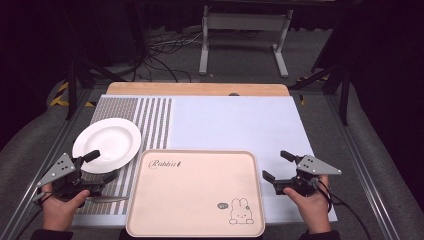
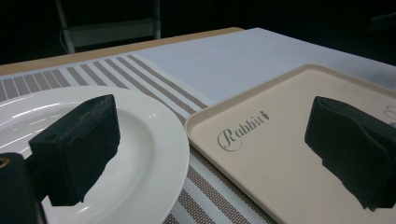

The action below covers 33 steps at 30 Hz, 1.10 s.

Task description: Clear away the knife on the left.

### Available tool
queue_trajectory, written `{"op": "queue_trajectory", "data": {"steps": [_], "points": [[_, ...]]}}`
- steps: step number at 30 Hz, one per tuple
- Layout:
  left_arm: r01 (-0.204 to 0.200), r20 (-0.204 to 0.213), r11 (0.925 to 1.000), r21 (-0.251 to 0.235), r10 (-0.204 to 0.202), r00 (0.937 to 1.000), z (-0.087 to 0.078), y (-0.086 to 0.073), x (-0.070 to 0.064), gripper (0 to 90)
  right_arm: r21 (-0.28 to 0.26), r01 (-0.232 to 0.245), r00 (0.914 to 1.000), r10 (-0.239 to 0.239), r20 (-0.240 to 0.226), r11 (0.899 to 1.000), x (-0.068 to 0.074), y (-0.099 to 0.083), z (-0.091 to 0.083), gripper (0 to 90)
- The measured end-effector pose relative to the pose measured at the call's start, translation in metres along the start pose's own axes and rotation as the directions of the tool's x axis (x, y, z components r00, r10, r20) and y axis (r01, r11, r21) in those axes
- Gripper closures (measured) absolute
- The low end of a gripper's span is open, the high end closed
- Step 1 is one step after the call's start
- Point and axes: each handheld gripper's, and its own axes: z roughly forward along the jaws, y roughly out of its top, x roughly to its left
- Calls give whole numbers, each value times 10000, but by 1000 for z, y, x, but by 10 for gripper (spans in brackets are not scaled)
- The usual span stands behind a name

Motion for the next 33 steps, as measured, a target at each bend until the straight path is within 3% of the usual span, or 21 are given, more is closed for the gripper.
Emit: {"op": "queue_trajectory", "data": {"steps": [6, 10, 15, 26, 29, 33], "points": [[401, 311, 9992, -57, -399, 9987, 3, -3, 5, 34, 145, -101, 9999, 103, -122, 9998, 1, -3, 3, 37], [288, 393, 9995, 100, -291, 9988, 5, -2, 4, 40, 316, -199, 9996, 205, -194, 9993, 0, -7, 6, 32], [214, 313, 9995, 221, -221, 9993, 9, -2, 2, 44, 220, -296, 9992, 301, -256, 9993, -4, -7, 5, 29], [587, 309, 9982, 148, -591, 9978, 13, -4, 6, 47, -12, -416, 9988, 416, -258, 9991, -4, -8, 7, 21], [652, 412, 9975, 263, -663, 9970, 15, -6, 6, 51, -338, -205, 9988, 190, -442, 9992, -1, -7, 9, 10], [721, 585, 9966, 386, -743, 9955, 22, -5, 5, 57, -237, 11, 9990, -22, -438, 9997, 1, -7, 10, 17]]}}
